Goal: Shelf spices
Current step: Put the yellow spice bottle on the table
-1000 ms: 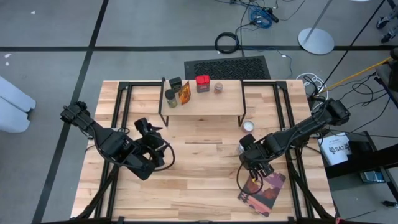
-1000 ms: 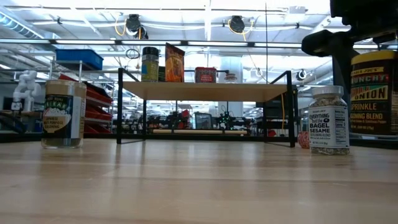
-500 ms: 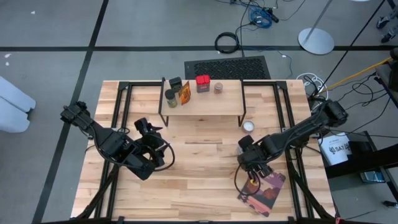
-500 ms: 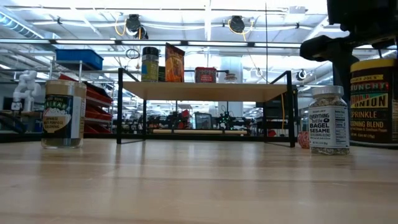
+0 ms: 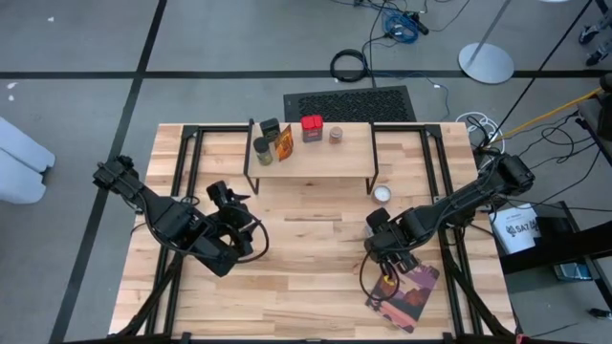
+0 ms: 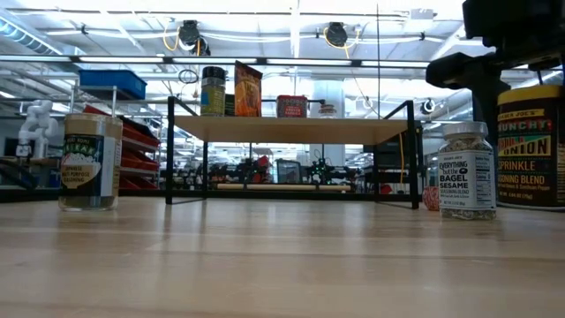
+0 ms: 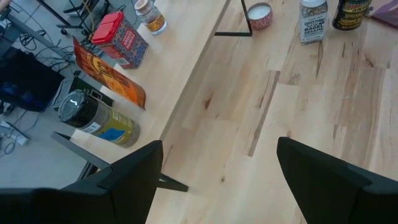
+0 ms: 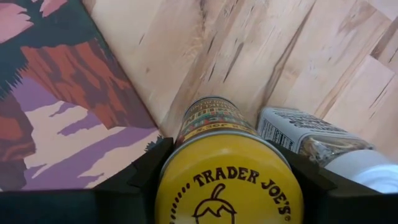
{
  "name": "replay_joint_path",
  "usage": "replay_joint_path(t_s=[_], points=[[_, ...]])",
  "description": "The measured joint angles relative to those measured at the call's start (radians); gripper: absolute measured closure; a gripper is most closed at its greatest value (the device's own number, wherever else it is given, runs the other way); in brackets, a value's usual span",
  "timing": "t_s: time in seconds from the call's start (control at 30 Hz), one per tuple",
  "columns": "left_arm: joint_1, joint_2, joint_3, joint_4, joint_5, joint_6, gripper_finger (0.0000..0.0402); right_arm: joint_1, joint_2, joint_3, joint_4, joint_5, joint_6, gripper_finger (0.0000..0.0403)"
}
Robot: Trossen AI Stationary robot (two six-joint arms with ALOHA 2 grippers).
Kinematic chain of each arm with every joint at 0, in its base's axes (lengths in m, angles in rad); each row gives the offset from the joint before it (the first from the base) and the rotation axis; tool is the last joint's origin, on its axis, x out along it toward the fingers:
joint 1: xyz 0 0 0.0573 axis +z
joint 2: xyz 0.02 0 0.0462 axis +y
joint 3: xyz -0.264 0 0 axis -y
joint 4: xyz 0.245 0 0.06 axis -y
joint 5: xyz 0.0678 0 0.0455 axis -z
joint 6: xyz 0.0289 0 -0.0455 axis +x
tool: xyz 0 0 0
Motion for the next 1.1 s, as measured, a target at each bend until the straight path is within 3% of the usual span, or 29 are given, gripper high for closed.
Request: replay_joint_path(t_s=[1.1], points=[[0.0,0.0,0.0,0.035,-0.003,0.026,0.0078,-0.007,0.0,-0.061,0.051,-0.048,0.047,0.0192]])
